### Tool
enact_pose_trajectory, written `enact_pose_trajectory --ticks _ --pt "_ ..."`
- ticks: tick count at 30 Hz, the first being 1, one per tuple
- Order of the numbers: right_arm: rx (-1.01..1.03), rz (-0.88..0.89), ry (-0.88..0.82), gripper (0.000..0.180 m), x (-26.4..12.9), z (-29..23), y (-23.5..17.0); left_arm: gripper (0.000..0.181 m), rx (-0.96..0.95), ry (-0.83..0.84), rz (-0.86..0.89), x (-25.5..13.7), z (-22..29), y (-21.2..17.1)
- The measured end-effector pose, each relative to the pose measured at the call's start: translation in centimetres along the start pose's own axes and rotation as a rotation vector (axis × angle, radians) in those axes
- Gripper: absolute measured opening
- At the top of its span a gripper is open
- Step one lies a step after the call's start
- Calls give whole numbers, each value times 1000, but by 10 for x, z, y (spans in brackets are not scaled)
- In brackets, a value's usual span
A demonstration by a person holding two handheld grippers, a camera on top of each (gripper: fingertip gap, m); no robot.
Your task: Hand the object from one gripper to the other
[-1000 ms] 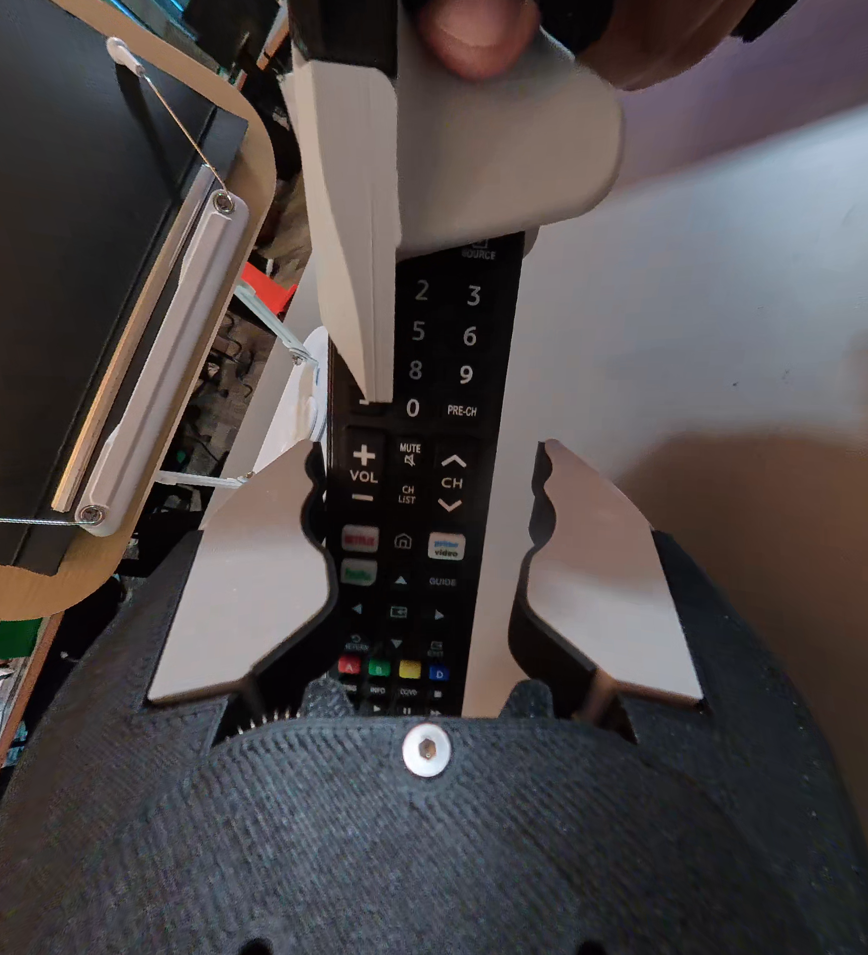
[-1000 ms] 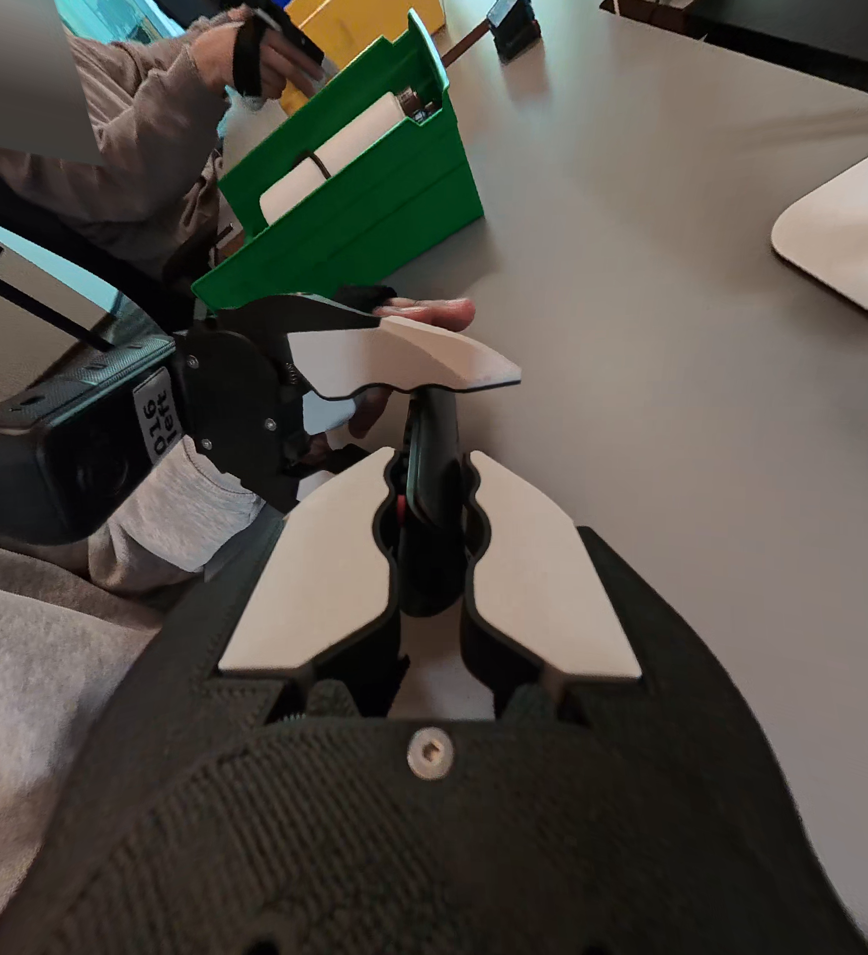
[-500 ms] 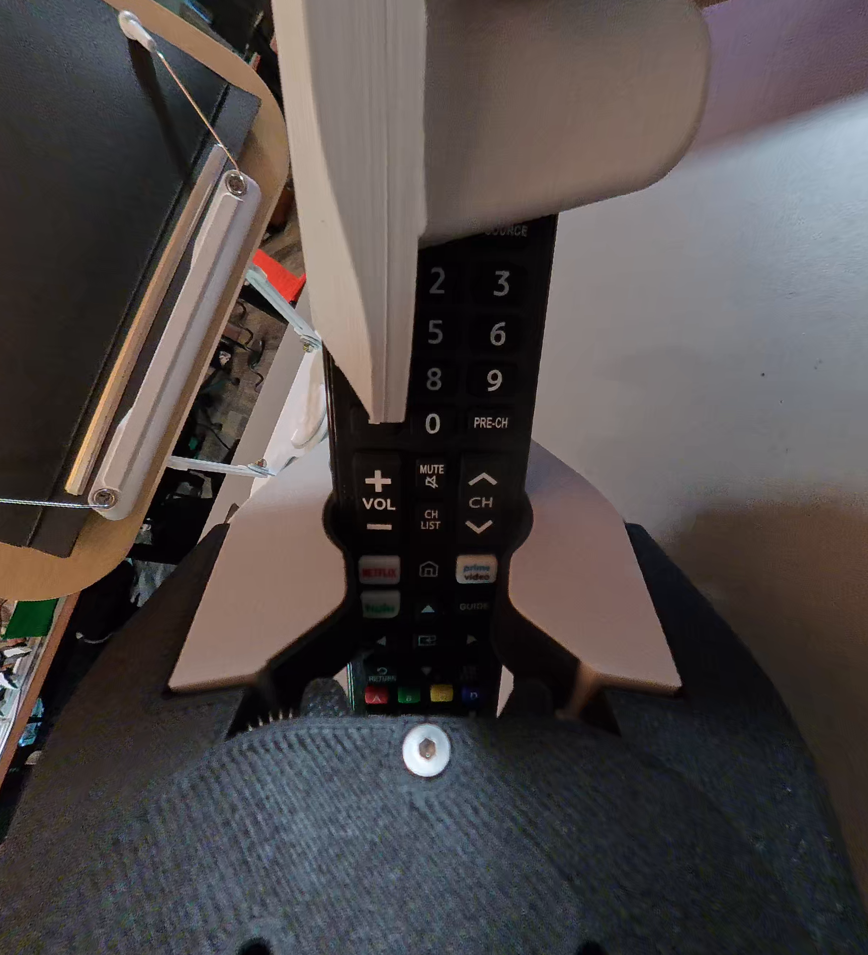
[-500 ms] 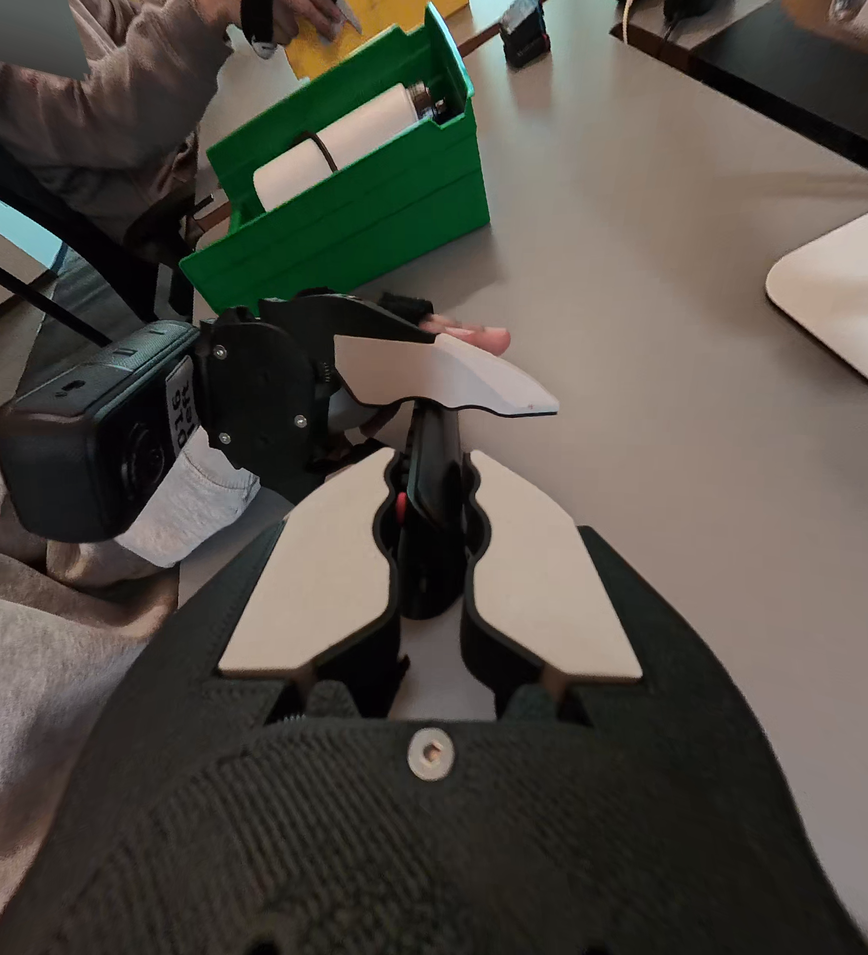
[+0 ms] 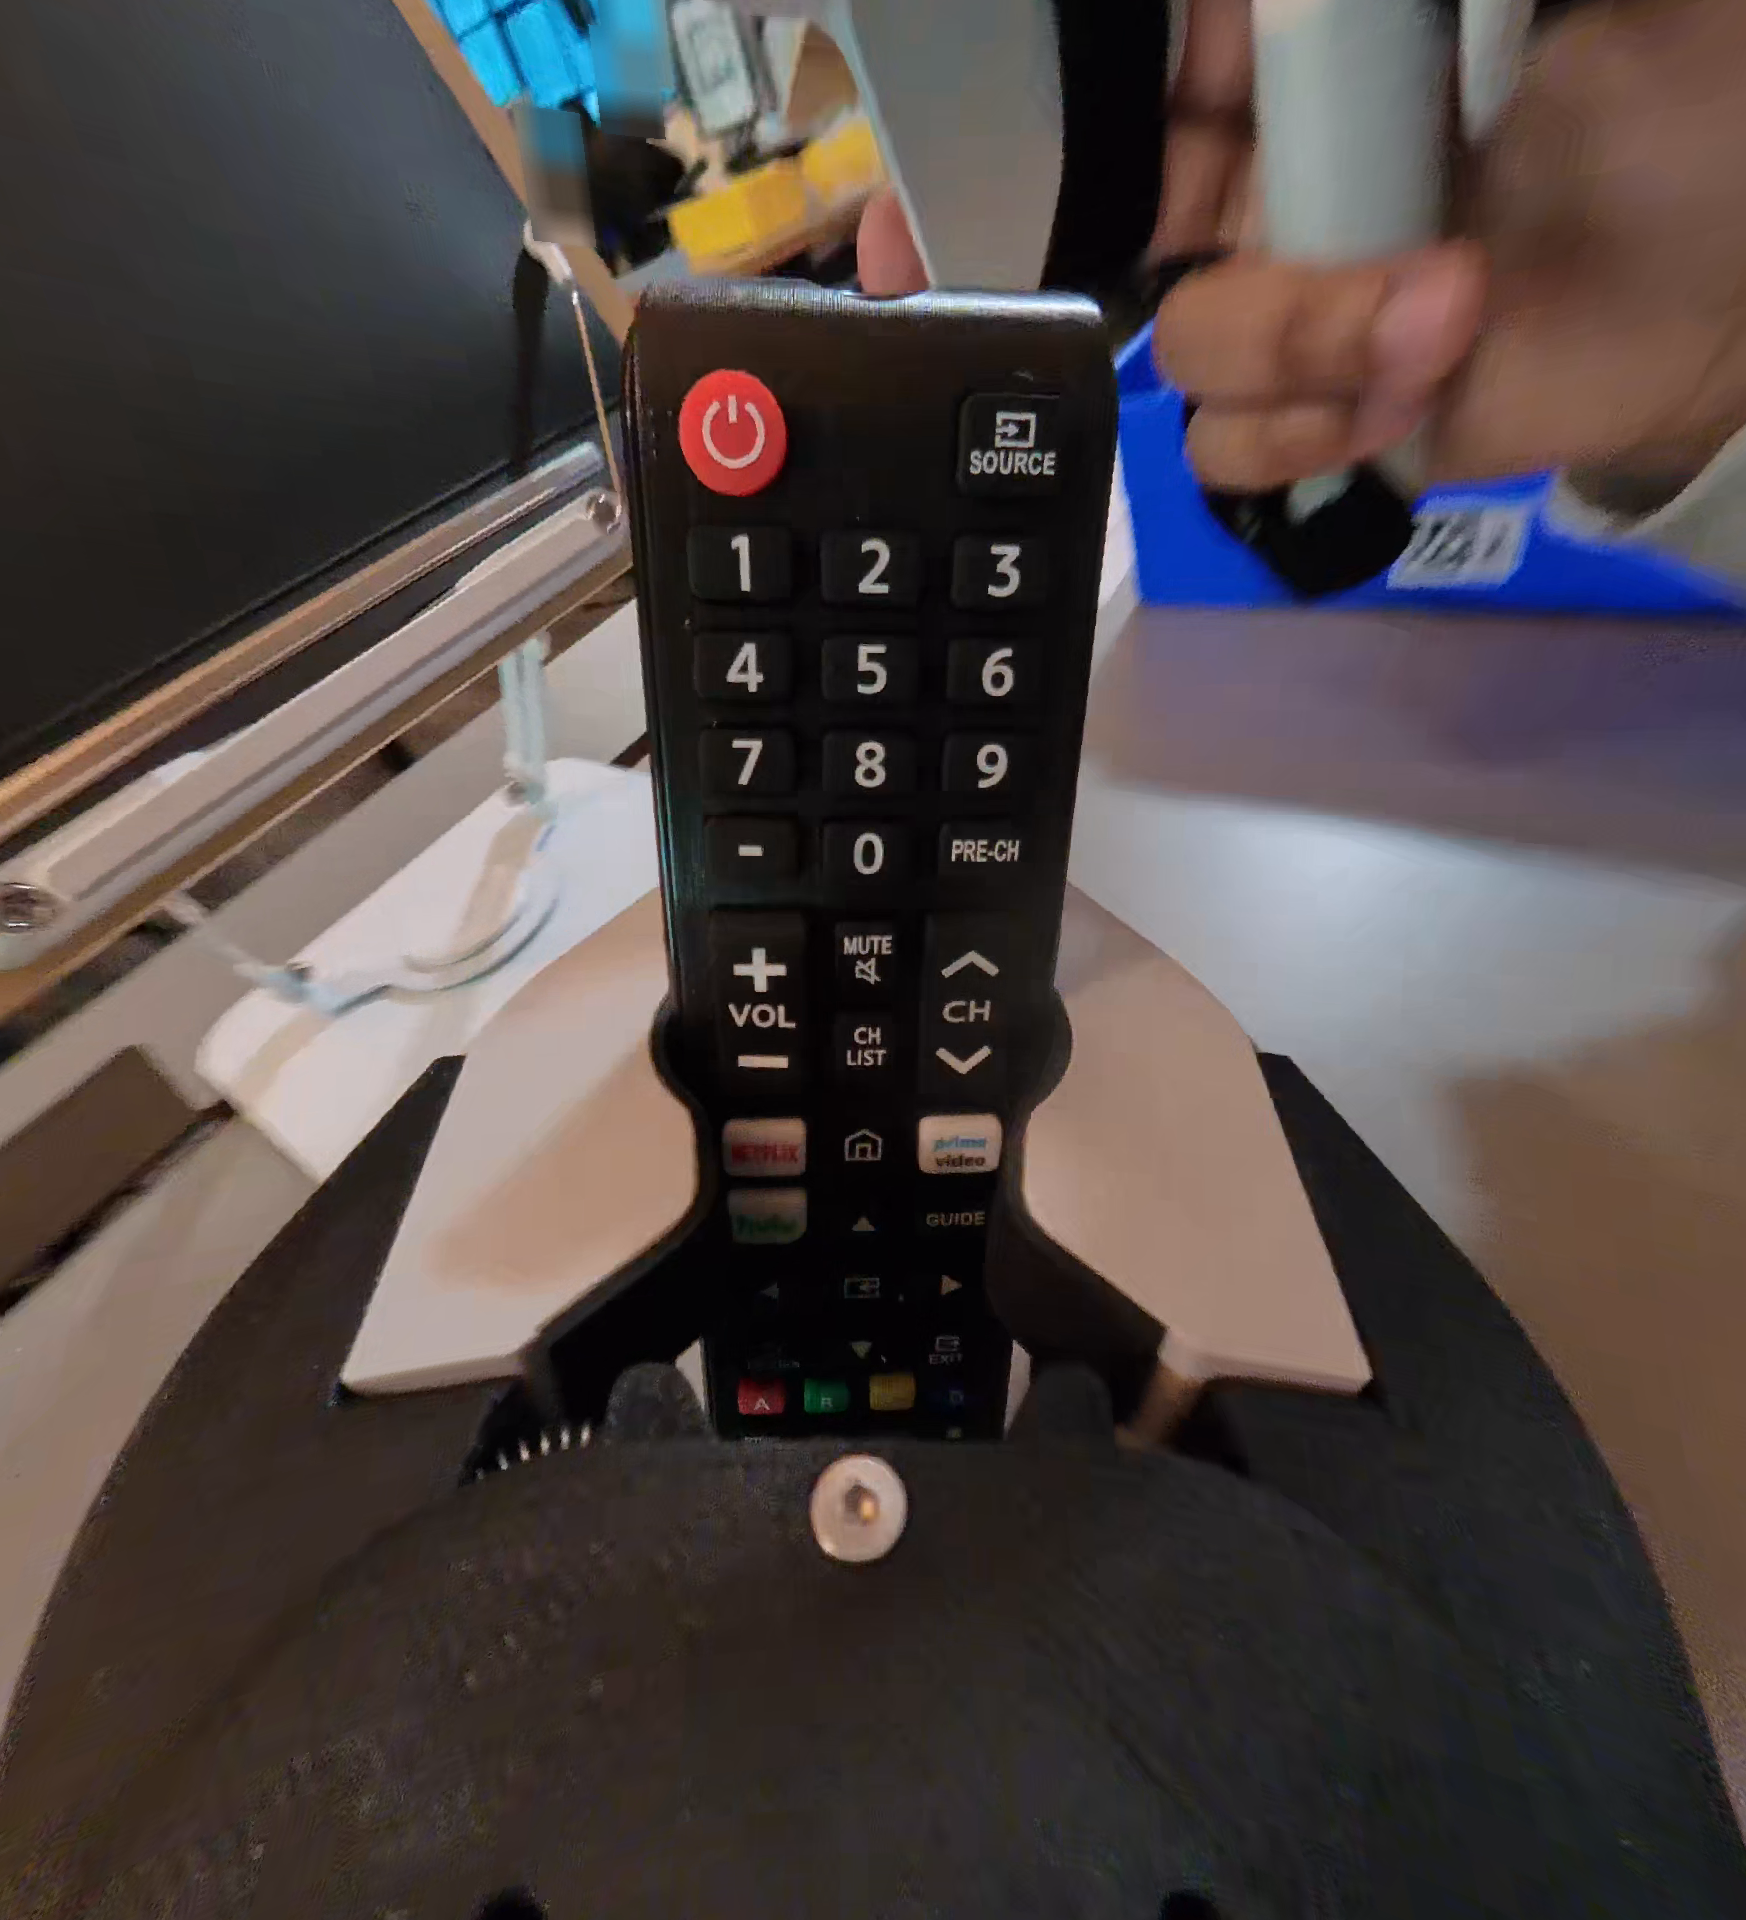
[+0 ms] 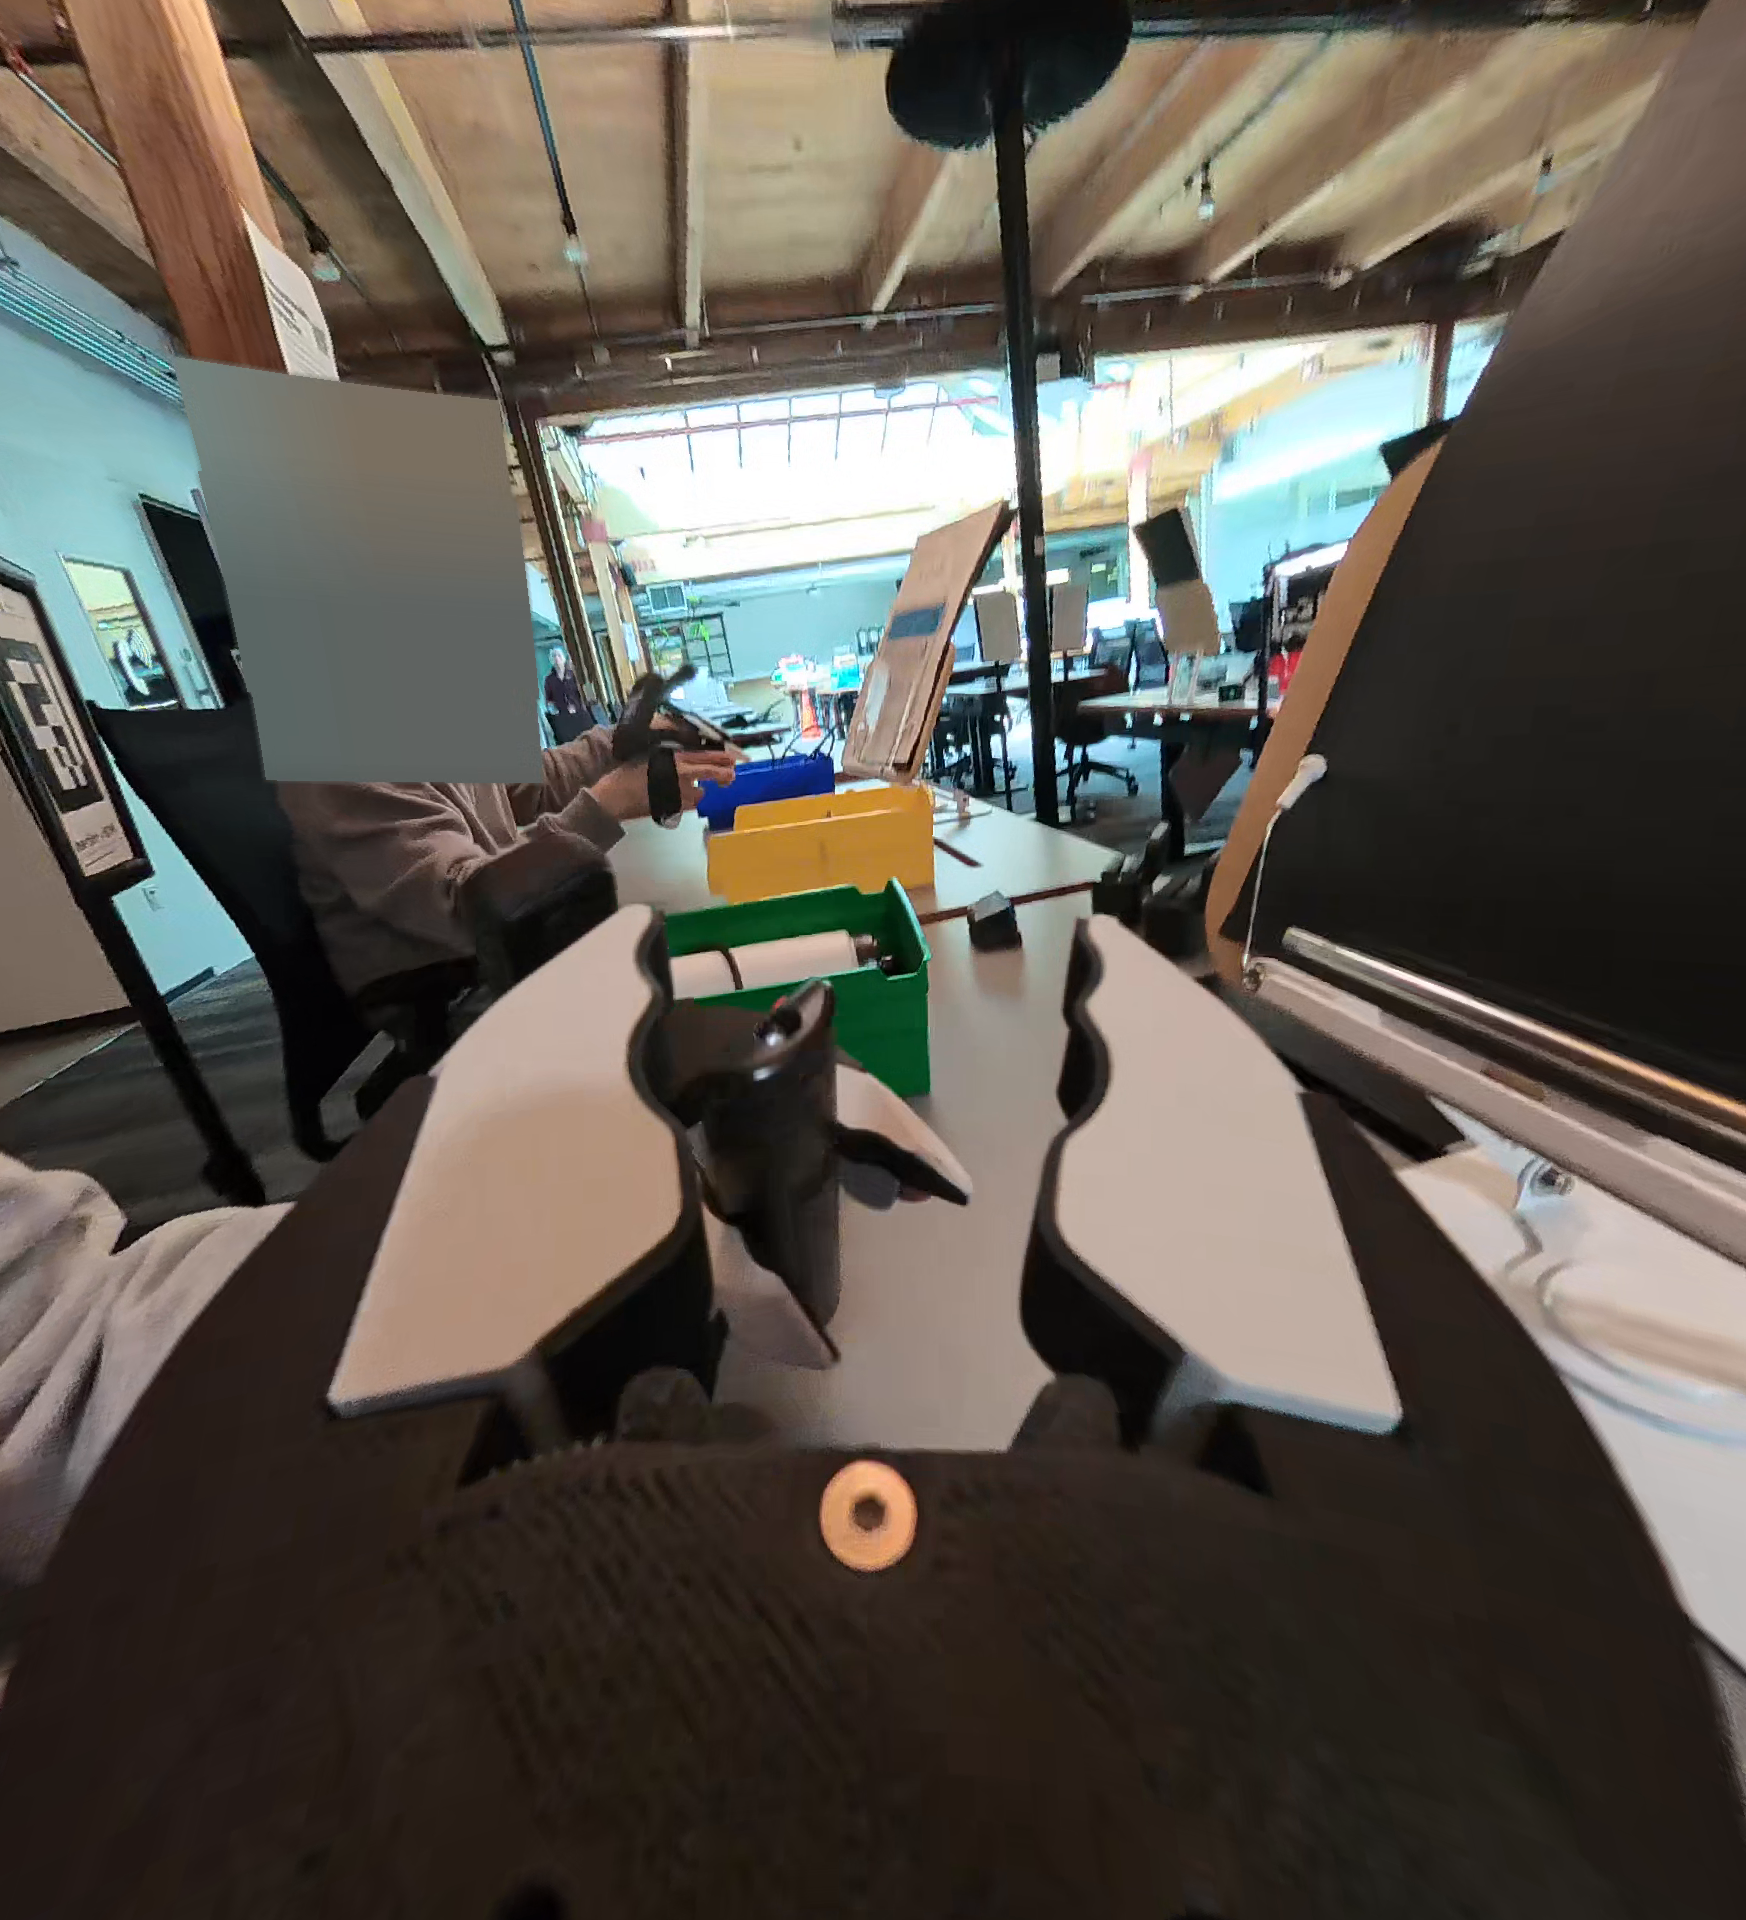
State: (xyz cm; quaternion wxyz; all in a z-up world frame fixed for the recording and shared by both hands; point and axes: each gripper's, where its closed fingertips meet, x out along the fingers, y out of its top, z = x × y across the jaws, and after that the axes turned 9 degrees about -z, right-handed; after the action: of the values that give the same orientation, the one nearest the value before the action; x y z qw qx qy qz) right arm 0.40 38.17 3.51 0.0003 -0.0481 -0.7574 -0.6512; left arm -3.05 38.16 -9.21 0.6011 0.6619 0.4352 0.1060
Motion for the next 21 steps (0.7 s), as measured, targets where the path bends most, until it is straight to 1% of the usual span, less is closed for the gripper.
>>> enact_pose_trajectory --ticks 3,6,10,12,17,21 --pt "-38 25 18 83 1 -5 0 62 -148 -164 119 -8 9 15" --pt "-57 -5 61 91 10 -14 -9 61 -243 -329 215 -16 22 29" --pt "-105 -51 116 95 24 -29 -23 61 -294 -511 278 -25 42 40" --pt "-98 -82 145 96 29 -35 -31 61 -300 -583 294 -28 52 44" --pt "-36 -131 230 86 36 -47 -42 61 -290 -685 297 -30 70 49" --pt "-26 -144 257 75 37 -51 -44 61 -285 -670 283 -24 73 48"
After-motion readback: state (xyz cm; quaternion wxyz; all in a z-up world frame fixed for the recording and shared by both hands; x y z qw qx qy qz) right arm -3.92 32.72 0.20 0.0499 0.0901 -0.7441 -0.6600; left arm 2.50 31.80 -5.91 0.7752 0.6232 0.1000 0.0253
